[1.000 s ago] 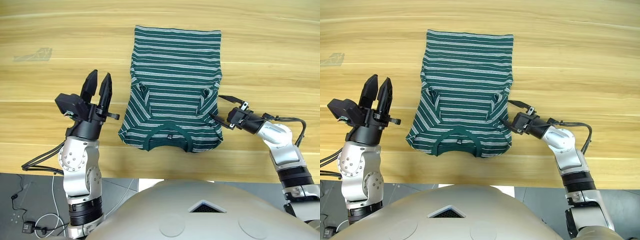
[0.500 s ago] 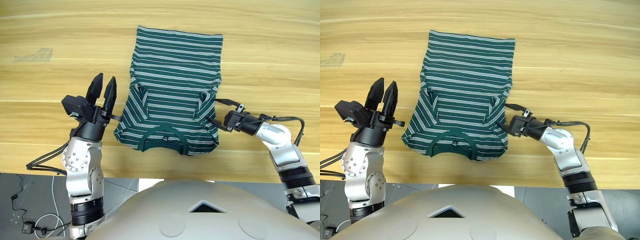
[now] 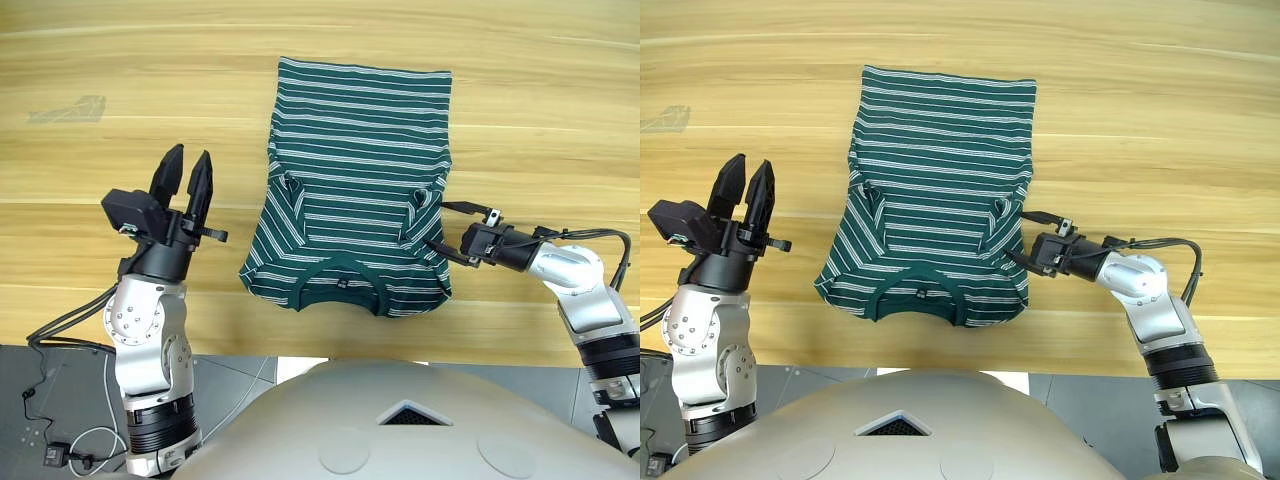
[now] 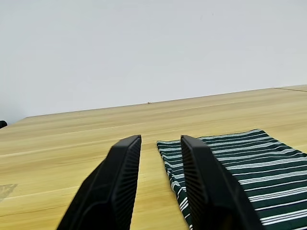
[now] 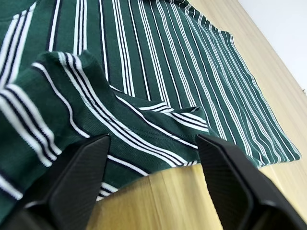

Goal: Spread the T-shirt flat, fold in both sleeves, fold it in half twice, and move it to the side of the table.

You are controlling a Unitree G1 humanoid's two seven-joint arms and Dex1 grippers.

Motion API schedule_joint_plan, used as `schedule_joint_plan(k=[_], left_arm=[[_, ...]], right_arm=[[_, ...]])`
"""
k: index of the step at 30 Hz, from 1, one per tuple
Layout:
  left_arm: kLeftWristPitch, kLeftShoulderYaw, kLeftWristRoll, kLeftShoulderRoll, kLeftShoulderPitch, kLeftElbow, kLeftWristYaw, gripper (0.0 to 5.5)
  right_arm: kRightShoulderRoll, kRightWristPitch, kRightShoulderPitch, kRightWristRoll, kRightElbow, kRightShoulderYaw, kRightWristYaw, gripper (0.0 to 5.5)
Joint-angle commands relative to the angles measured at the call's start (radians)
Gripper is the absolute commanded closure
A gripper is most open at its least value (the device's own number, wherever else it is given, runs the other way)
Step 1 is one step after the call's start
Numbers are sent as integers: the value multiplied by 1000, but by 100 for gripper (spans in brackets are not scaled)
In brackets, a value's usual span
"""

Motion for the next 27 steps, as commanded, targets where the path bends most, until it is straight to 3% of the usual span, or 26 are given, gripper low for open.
schedule_joint_plan(k=[1,12,16,21,25,27], left_arm=[[-1,-23,21,-5,7,10,-1,395],[2,-32,23,-4,6,6,-4,395],[-29,-47,80,23,9,16,-16,395],[-332,13,529,245,-22,185,49,395],[-553,18,782,425,-19,305,92,395],[-631,21,904,492,-2,323,128,365]], right_arm=[[10,3,-53,-23,41,-19,-26,218],[-8,-21,-98,-69,79,-35,-47,218],[8,-20,-113,72,40,-91,-5,218],[41,-176,-98,243,-1,-187,4,218],[-20,-460,-71,95,68,-234,-27,218],[-64,-617,-66,-9,144,-252,-46,214]])
